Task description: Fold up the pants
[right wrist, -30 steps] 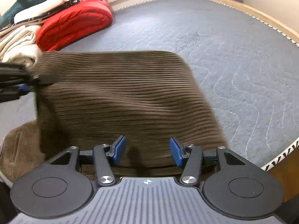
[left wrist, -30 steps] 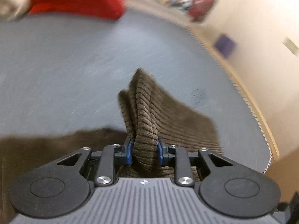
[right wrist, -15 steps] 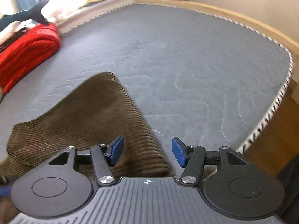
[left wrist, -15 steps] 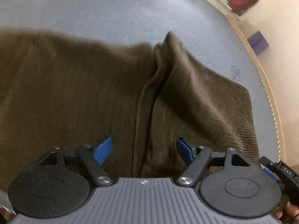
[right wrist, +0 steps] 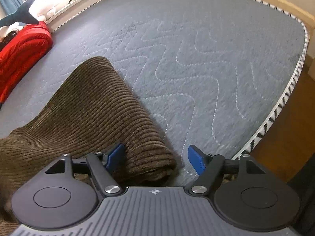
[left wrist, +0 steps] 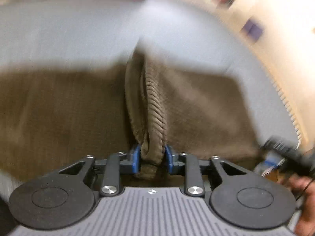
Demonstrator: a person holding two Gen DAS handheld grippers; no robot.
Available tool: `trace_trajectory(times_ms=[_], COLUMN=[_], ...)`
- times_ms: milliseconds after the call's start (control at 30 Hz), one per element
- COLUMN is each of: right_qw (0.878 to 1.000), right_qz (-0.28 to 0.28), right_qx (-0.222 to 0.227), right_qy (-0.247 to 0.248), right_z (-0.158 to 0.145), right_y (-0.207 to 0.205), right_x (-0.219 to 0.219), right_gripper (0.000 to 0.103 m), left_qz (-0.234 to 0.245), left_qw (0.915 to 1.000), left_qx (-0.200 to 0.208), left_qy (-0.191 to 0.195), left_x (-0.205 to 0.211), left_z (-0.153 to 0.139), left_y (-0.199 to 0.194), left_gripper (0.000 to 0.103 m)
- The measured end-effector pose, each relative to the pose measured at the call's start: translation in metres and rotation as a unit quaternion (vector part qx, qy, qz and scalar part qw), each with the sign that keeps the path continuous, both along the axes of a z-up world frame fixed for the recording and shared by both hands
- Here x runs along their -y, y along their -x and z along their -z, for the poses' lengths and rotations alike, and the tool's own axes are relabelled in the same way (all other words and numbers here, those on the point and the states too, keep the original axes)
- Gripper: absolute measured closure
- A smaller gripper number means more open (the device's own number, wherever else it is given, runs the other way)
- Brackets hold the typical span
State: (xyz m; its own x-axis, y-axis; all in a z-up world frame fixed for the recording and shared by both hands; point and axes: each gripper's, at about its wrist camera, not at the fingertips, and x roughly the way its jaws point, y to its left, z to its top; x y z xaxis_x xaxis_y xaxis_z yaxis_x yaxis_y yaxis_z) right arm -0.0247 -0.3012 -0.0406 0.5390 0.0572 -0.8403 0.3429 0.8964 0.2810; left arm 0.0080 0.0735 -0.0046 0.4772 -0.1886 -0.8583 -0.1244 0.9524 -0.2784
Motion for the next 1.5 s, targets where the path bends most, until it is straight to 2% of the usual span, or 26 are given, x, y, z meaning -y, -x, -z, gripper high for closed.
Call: trace_trajectory(times_ms=[33, 67, 133, 200, 300, 333, 367, 400, 433, 467, 500, 533, 633, 767, 833, 900, 967, 1033, 1100, 1167, 1267, 1300, 1400, 1433, 1467, 1500], right_qw=[1.000, 1.000, 1.000, 1.000, 1.000, 1.000, 1.000, 1.000, 1.000, 1.000, 1.000, 1.000, 1.000, 0.998, 0.995, 0.986, 0.965, 0.938, 0.909, 0.879, 0.825, 0.808, 0.754, 0.741, 0.729, 0.725], right_qz=[0.000, 0.000, 0.005, 0.009, 0.010, 0.009, 0.008, 0.006, 0.005, 0.002, -0.001, -0.006, -0.019, -0.023, -0.039, -0.071, -0.121, -0.171, -0.222, -0.269, -0.353, -0.377, -0.451, -0.471, -0.489, -0.498], right_qx=[-0.003, -0.006, -0.009, -0.009, -0.007, -0.006, -0.004, -0.002, 0.000, 0.002, 0.004, 0.010, 0.022, 0.047, 0.074, 0.123, 0.187, 0.241, 0.284, 0.316, 0.354, 0.365, 0.384, 0.386, 0.387, 0.385], right_qy=[0.002, 0.001, -0.006, -0.011, -0.008, -0.005, -0.001, 0.003, 0.006, 0.007, 0.005, 0.000, 0.004, 0.020, 0.046, 0.089, 0.138, 0.179, 0.210, 0.235, 0.263, 0.269, 0.283, 0.283, 0.283, 0.280], right_z=[0.002, 0.004, 0.006, 0.007, 0.007, 0.007, 0.007, 0.007, 0.006, 0.006, 0.005, 0.004, 0.000, -0.009, -0.020, -0.039, -0.062, -0.079, -0.089, -0.093, -0.091, -0.091, -0.081, -0.077, -0.074, -0.073], right_y=[-0.001, -0.002, -0.002, -0.001, 0.001, 0.001, 0.001, 0.002, 0.004, 0.005, 0.006, 0.007, 0.010, 0.014, 0.018, 0.026, 0.038, 0.053, 0.072, 0.090, 0.116, 0.123, 0.146, 0.153, 0.159, 0.162], right_x=[0.000, 0.000, 0.003, 0.004, 0.002, 0.001, 0.000, -0.001, -0.002, -0.003, -0.004, -0.004, -0.008, -0.016, -0.027, -0.045, -0.070, -0.098, -0.127, -0.156, -0.201, -0.212, -0.243, -0.250, -0.256, -0.258], right_gripper=[0.029, 0.028, 0.028, 0.028, 0.028, 0.028, 0.028, 0.028, 0.028, 0.031, 0.035, 0.045, 0.053, 0.067, 0.072, 0.074, 0.075, 0.075, 0.075, 0.076, 0.076, 0.076, 0.076, 0.076, 0.076, 0.076], left_qz=[-0.019, -0.044, -0.044, -0.027, 0.009, 0.021, 0.041, 0.063, 0.080, 0.101, 0.109, 0.109, 0.103, 0.136, 0.130, 0.088, 0.069, 0.060, 0.046, 0.057, 0.119, 0.134, 0.141, 0.135, 0.119, 0.103], left_qw=[0.9993, 0.9989, 0.9988, 0.9945, 0.9868, 0.9870, 0.9913, 0.9946, 0.9919, 0.9870, 0.9856, 0.9860, 0.9886, 0.9826, 0.9855, 0.9924, 0.9896, 0.9841, 0.9780, 0.9657, 0.9509, 0.9502, 0.9576, 0.9620, 0.9699, 0.9773], left_qx=[-0.031, -0.018, 0.017, 0.085, 0.154, 0.152, 0.112, 0.050, 0.054, 0.073, 0.072, 0.070, 0.066, 0.050, 0.046, 0.067, 0.121, 0.167, 0.191, 0.201, 0.186, 0.179, 0.163, 0.151, 0.134, 0.116], left_qy=[-0.009, 0.003, -0.016, -0.055, -0.049, -0.049, -0.056, -0.065, -0.082, -0.101, -0.107, -0.105, -0.088, -0.116, -0.099, -0.055, -0.035, -0.005, 0.069, 0.154, 0.217, 0.217, 0.192, 0.184, 0.165, 0.144], left_x=[-0.004, -0.012, -0.009, 0.000, 0.008, 0.017, 0.024, 0.027, 0.030, 0.035, 0.037, 0.037, 0.032, 0.038, 0.034, 0.019, 0.004, -0.011, -0.031, -0.044, -0.043, -0.041, -0.037, -0.037, -0.039, -0.042], left_z=[0.012, 0.013, -0.001, -0.022, -0.027, -0.023, -0.006, 0.013, 0.021, 0.018, 0.017, 0.013, 0.010, 0.016, 0.014, 0.005, -0.017, -0.040, -0.062, -0.079, -0.091, -0.092, -0.085, -0.078, -0.070, -0.064], left_y=[0.000, 0.007, 0.012, 0.016, 0.016, 0.008, 0.002, -0.005, -0.002, 0.002, 0.002, 0.000, -0.007, -0.007, -0.006, -0.011, -0.011, -0.009, -0.008, -0.014, -0.032, -0.037, -0.052, -0.054, -0.056, -0.057], left_gripper=[0.049, 0.046, 0.046, 0.046, 0.048, 0.050, 0.054, 0.054, 0.053, 0.053, 0.053, 0.053, 0.053, 0.048, 0.047, 0.048, 0.045, 0.033, 0.023, 0.018, 0.012, 0.012, 0.012, 0.014, 0.021, 0.051])
